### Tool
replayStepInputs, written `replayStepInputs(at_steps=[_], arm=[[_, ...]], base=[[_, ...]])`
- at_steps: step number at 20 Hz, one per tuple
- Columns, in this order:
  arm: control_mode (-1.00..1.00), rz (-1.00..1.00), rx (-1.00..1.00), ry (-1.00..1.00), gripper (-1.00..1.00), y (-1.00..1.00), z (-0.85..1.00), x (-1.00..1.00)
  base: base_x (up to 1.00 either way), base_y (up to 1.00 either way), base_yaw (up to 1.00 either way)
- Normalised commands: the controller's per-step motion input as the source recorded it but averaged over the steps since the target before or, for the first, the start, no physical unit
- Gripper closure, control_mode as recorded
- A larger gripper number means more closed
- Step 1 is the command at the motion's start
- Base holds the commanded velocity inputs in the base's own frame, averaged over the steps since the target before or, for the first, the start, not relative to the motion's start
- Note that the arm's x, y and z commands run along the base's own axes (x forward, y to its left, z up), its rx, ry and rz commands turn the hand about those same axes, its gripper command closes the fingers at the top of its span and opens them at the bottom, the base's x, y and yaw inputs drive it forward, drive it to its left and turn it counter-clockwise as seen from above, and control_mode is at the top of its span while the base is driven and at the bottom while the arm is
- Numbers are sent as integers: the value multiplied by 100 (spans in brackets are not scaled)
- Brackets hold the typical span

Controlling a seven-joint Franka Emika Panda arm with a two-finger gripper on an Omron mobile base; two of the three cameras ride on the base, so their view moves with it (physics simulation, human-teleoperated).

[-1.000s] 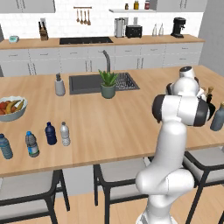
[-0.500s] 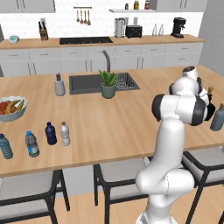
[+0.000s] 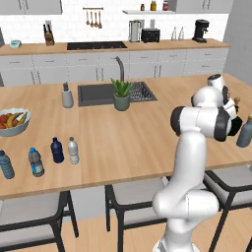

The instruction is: Move the plastic bottles in the middle to the plastics group, and the glass bottles in the middle to the glass group.

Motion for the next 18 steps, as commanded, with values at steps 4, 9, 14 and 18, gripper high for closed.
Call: replayStepInputs(at_steps=[4,9,14,18], arm=[[-100,-3,0,0,100,0,-47,18],[-100,-2,0,0,100,0,-50,10],[-100,-1,0,0,100,0,-9,1],[-100,0,0,0,-100,0,0,0]], base=[[0,0,0],[0,0,0],[0,0,0],[0,0,0]])
